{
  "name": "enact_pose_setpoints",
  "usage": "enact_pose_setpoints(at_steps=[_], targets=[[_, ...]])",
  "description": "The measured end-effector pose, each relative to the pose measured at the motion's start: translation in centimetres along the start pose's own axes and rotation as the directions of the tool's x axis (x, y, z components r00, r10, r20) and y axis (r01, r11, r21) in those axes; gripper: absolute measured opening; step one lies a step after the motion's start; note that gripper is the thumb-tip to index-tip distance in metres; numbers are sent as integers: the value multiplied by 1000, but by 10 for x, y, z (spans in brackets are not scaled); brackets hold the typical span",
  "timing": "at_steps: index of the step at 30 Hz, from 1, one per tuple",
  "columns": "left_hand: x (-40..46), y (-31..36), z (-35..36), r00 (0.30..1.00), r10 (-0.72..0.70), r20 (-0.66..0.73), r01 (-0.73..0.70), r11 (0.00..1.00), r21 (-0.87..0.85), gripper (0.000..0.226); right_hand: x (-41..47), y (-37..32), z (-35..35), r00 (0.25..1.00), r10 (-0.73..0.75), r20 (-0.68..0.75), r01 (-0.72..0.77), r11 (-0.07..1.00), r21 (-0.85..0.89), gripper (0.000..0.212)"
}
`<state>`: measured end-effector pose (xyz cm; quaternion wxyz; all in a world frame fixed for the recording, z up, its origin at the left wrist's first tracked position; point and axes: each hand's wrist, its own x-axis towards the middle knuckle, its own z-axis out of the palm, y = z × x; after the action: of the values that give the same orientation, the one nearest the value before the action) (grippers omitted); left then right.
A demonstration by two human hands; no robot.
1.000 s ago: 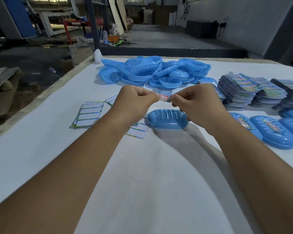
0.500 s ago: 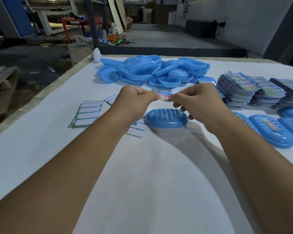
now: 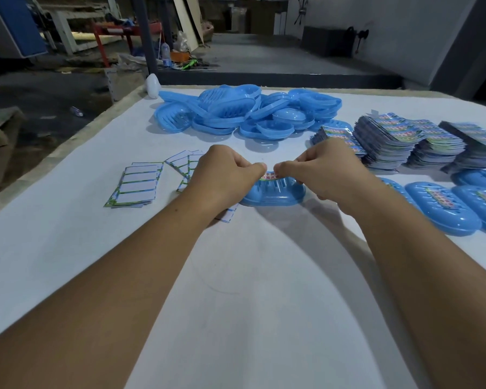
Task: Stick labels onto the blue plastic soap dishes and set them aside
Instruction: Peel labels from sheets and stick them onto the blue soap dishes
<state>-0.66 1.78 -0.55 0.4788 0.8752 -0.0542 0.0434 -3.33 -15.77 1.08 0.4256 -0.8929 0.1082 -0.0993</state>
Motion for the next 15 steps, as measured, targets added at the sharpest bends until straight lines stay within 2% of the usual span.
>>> enact_pose_setpoints(at_steps=[5,15], targets=[[3,-2,1,1000,29,9,-30,992,118,36,2,3,3,1000,3,25,-2,999,-34,43],[2,-2,3,999,46,0,-45,982,183,30,4,4,8,1000,-11,-2,11,995,-98,34]])
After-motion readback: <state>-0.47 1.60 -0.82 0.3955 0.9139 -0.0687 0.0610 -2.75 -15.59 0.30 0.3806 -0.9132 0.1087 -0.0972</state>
